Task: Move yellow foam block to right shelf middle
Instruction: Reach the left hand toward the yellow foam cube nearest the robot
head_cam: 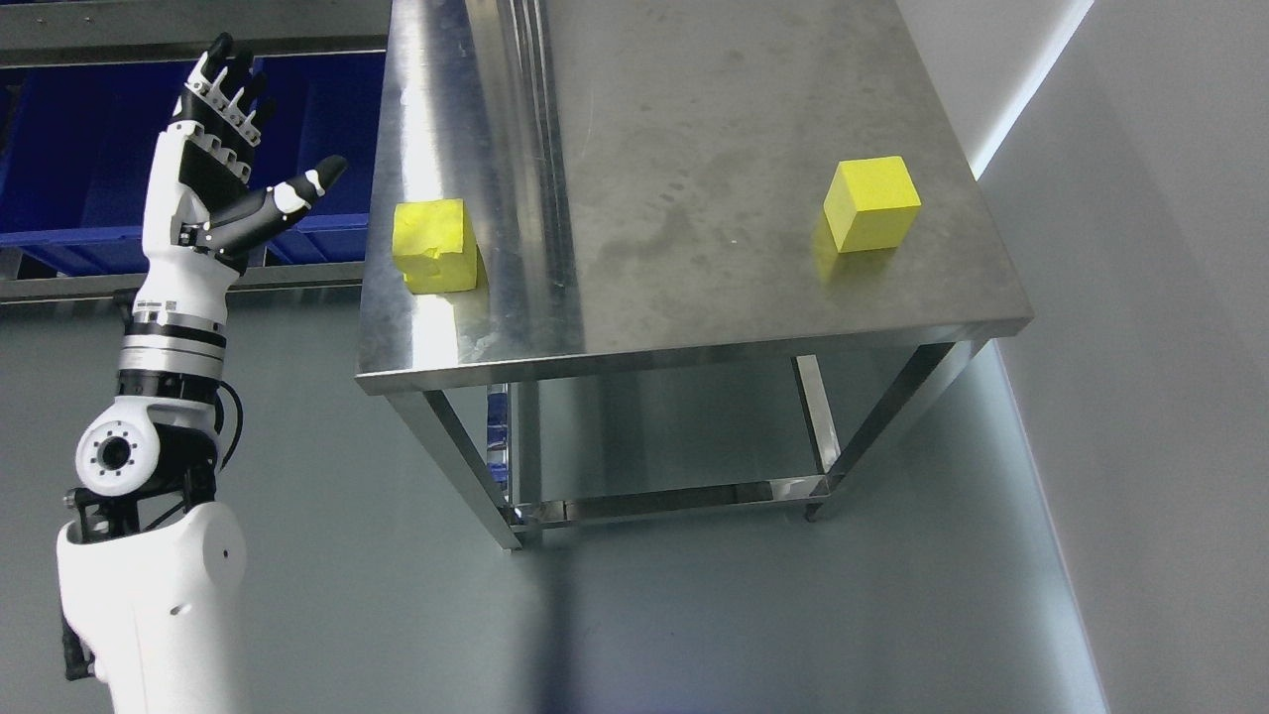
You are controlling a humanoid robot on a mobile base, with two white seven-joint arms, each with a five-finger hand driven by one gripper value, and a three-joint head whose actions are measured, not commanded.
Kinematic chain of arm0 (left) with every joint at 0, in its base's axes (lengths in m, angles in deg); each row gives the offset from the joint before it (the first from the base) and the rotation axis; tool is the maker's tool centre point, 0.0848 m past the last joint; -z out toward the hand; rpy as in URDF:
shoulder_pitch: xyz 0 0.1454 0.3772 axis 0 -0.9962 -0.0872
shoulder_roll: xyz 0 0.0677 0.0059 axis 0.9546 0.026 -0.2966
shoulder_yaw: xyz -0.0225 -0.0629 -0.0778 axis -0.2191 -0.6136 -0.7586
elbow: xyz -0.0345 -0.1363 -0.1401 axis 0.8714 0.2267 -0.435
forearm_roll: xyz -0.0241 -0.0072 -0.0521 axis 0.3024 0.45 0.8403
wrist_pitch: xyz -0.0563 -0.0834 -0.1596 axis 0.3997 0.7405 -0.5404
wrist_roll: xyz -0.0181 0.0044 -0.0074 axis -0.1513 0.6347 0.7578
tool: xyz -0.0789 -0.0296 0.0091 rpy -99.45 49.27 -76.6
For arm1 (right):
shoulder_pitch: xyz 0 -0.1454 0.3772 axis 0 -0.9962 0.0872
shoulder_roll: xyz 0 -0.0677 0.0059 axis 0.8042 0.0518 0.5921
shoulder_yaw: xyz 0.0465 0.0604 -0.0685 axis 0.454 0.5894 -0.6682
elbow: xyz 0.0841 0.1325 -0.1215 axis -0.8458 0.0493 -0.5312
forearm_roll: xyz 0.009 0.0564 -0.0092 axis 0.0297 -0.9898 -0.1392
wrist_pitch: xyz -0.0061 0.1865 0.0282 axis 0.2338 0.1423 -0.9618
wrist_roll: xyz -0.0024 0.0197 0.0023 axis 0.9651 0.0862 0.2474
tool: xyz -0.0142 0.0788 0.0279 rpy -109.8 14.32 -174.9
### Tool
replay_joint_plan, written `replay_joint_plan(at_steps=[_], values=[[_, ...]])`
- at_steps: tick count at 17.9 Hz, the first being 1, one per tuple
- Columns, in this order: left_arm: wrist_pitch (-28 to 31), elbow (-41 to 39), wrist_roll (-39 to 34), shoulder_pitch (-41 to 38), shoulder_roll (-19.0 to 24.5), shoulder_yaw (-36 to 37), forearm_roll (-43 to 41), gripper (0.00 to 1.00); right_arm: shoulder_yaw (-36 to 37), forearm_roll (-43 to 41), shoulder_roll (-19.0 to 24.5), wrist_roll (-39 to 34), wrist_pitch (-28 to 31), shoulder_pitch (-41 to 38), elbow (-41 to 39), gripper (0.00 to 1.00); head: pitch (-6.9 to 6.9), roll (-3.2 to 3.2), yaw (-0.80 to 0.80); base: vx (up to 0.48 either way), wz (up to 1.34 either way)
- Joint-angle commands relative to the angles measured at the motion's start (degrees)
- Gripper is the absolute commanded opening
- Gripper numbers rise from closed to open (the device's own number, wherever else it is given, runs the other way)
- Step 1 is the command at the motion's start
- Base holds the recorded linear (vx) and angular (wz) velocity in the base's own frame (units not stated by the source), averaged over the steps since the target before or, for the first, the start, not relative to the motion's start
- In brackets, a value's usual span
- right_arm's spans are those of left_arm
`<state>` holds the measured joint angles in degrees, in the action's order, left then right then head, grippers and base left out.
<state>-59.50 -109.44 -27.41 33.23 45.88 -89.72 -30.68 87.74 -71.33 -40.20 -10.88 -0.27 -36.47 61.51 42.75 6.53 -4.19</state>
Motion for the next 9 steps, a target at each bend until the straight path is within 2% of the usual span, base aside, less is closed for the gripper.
replay_joint_plan(at_steps=[1,3,6,9], values=[[0.63,0.00,0.04,-0.09,0.62,-2.88,0.01,1.00,0.00,0.18,-1.00,-0.03,0.05,-0.09,-1.00,1.00,0.00,0.00,0.00,0.000,0.00],[0.11,0.00,0.91,-0.18,1.68,-3.23,0.01,1.00,0.00,0.18,-1.00,-0.03,0.05,-0.09,-1.00,1.00,0.00,0.00,0.00,0.005,-0.02],[-2.09,0.00,10.11,-0.18,6.94,-4.72,0.01,1.00,0.00,0.26,-1.00,-0.03,0.05,-0.09,-1.00,1.00,0.00,0.00,0.00,0.002,-0.01],[-2.53,0.09,21.27,-0.26,16.85,-5.60,0.01,1.00,0.00,0.18,-1.00,-0.03,0.05,-0.09,-1.00,1.00,0.00,0.00,0.00,0.003,-0.02]])
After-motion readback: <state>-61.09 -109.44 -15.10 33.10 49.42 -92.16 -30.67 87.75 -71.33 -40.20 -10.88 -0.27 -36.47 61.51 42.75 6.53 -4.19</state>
